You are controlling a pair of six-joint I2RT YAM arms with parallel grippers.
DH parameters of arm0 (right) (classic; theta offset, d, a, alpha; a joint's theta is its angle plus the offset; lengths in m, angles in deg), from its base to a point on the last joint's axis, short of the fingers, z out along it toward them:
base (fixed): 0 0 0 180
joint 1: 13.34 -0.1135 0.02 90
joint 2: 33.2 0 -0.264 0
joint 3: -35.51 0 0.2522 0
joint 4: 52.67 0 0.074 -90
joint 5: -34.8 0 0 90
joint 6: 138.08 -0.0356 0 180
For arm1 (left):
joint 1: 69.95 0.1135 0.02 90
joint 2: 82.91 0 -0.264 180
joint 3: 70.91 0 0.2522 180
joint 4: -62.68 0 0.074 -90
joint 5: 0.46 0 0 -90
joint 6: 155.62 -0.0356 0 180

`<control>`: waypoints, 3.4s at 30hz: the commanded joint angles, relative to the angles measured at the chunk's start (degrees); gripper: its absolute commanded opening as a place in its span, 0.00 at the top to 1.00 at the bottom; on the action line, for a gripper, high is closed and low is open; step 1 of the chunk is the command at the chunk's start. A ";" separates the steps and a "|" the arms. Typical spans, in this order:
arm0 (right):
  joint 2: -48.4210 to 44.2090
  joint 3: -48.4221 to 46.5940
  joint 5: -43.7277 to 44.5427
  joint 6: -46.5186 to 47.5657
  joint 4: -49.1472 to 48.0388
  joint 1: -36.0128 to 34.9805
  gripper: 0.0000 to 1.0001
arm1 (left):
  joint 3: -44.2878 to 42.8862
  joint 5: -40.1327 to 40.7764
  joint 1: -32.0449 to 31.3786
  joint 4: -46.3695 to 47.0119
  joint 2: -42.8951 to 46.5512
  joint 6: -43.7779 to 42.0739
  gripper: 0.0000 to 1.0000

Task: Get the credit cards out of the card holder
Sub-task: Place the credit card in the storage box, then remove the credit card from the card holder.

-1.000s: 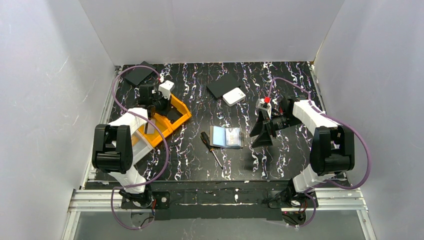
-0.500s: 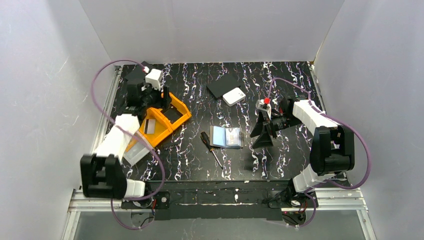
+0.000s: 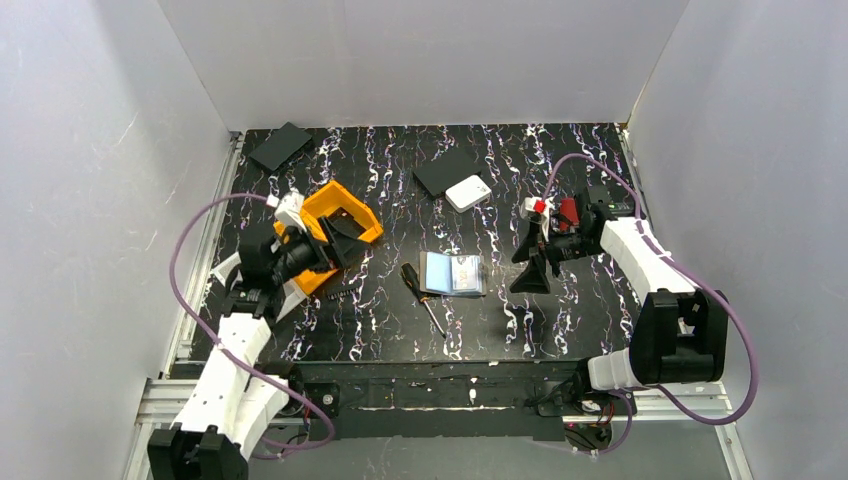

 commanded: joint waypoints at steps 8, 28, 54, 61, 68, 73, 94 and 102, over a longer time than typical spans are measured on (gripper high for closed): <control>0.50 2.70 1.07 -9.54 -10.44 0.58 0.04 | -1.37 22.51 -31.06 -11.26 2.86 7.94 0.01; 4.80 6.29 11.90 -49.62 -39.66 -9.76 0.80 | -17.65 33.68 -45.75 4.46 -40.29 9.29 0.16; 15.82 2.17 19.55 -54.18 -41.86 -17.51 0.96 | -20.88 26.51 -42.10 8.66 -51.72 9.34 0.54; 13.79 3.89 20.46 -55.71 -44.68 -17.44 0.83 | -21.41 25.67 -41.94 8.74 -53.08 9.64 0.53; 16.41 2.86 27.36 -56.66 -42.78 -17.44 0.81 | -22.05 25.95 -41.85 9.10 -54.31 10.61 0.53; 16.77 2.91 27.53 -57.01 -42.84 -17.14 0.78 | -21.42 26.59 -41.54 9.14 -55.32 11.71 0.52; 20.73 2.01 32.67 -57.23 -40.77 -15.55 0.85 | -21.93 21.97 -38.59 12.24 -58.34 20.36 0.61; 19.11 1.02 31.67 -56.27 -39.45 -14.20 0.83 | -22.35 20.16 -38.60 12.26 -58.96 20.07 0.66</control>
